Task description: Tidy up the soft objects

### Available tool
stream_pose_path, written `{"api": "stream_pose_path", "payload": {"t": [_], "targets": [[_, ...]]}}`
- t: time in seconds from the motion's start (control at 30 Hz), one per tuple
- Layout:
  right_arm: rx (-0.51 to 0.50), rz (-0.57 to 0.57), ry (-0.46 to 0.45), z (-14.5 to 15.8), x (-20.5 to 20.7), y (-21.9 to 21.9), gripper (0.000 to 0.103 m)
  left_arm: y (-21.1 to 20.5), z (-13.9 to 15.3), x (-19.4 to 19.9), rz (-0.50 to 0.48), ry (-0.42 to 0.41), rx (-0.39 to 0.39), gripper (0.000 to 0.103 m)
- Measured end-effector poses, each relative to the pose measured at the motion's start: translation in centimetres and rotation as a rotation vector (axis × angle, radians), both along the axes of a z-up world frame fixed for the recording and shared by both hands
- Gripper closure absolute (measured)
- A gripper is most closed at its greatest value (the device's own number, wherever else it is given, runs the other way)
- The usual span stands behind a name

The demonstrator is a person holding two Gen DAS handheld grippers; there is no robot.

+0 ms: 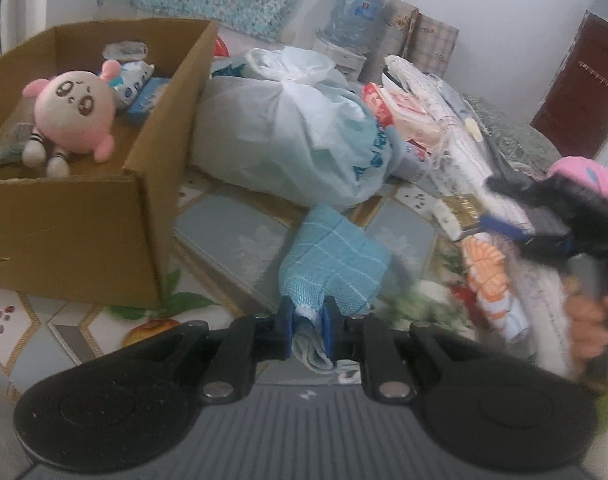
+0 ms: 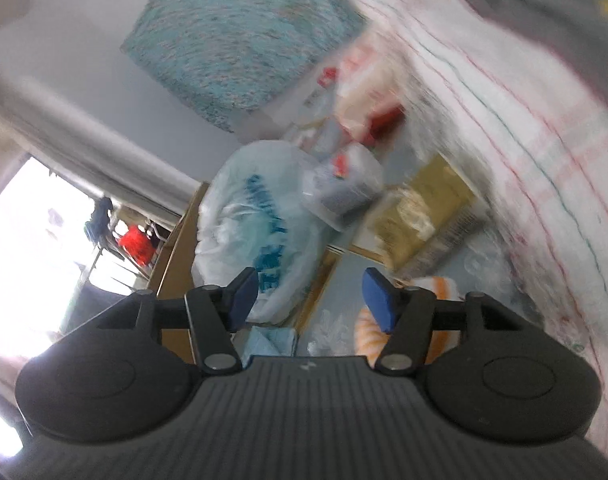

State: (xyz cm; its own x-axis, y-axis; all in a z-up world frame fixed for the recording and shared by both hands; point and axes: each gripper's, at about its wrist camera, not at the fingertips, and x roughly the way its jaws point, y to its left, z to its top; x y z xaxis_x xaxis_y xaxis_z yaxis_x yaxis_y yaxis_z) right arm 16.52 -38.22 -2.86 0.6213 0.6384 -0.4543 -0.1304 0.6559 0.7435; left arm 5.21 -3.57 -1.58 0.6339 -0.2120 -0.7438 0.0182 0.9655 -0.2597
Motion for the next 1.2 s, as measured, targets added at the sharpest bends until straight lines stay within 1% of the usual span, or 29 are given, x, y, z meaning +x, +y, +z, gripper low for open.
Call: {"api": "stream_pose_path", "payload": {"t": [0.1,0.17,0.23,0.3,0.4,0.5,0.57,0.63,0.7,0.73,0.77,0.8,0.83,0.87,0.9,0.93,1.0,1.03,1.1,1.13,1.2], "targets": [[-0.036,0.062,-0.080,2.9,-1.2,1.5,0.045,0.1,-0.6,-0.1,-0.004,-0.013,0.035,0.086],[-0.072,0.092,-0.137,4.9,-2.0,2.5,0.044,0.2,-0.8,-0.2,-0.019,-0.010,0.042,0.085],[-0.092,0.118,-0.158,6.3,-2.5,3.2,0.044,0.5,-1.0,-0.3,-0.034,-0.012,0.033,0.084],[-0.085,0.172,-0.144,7.2,-3.0,3.9,0.044,0.8,-1.2,-0.4,-0.044,-0.018,0.028,0.081],[-0.064,0.266,-0.070,6.7,-4.3,5.3,0.044,1.4,-1.7,-0.4,-0.047,-0.013,0.012,0.081],[-0.043,0.337,0.072,3.8,-5.8,6.8,0.044,2.1,-2.5,-0.2,-0.037,0.011,-0.018,0.080],[-0.053,0.344,0.167,1.1,-6.6,7.5,0.044,2.6,-2.9,-0.1,-0.032,0.025,-0.037,0.079],[-0.065,0.317,0.253,-1.5,-6.6,7.7,0.046,2.8,-3.1,-0.1,-0.034,0.033,-0.048,0.079],[-0.053,0.282,0.277,-2.6,-6.0,7.3,0.051,2.8,-3.1,-0.1,-0.042,0.032,-0.048,0.079],[-0.052,0.247,0.262,-2.6,-5.4,6.9,0.054,2.8,-3.1,-0.1,-0.044,0.030,-0.047,0.078],[-0.059,0.211,0.232,-2.2,-4.9,6.6,0.054,2.7,-3.1,-0.2,-0.046,0.028,-0.048,0.078],[-0.156,0.090,0.128,-0.5,-4.4,6.0,0.052,2.7,-3.1,-0.3,-0.048,0.025,-0.048,0.078],[-0.156,0.090,0.128,-0.5,-4.4,6.0,0.051,2.6,-3.1,-0.3,-0.049,0.025,-0.049,0.078],[-0.219,0.037,0.087,0.3,-4.3,5.8,0.050,2.6,-3.1,-0.3,-0.048,0.026,-0.051,0.078],[-0.246,0.007,0.068,0.7,-4.1,5.7,0.049,2.7,-3.1,-0.4,-0.048,0.026,-0.056,0.077],[-0.238,-0.013,0.059,1.1,-4.1,5.5,0.049,2.7,-3.1,-0.4,-0.048,0.025,-0.059,0.077],[-0.169,-0.003,0.053,1.5,-4.3,5.2,0.049,2.9,-3.1,-0.5,-0.047,0.024,-0.063,0.076],[-0.154,0.001,0.045,1.7,-4.7,5.4,0.049,2.9,-3.2,-0.5,-0.047,0.025,-0.065,0.076],[-0.163,0.015,0.025,2.2,-5.3,6.1,0.049,3.0,-3.3,-0.4,-0.046,0.028,-0.071,0.076],[-0.158,0.033,0.017,2.4,-5.8,6.6,0.049,3.0,-3.4,-0.4,-0.046,0.029,-0.073,0.076],[-0.101,0.100,0.043,2.2,-6.1,7.8,0.048,3.1,-3.4,-0.4,-0.048,0.031,-0.078,0.075]]}}
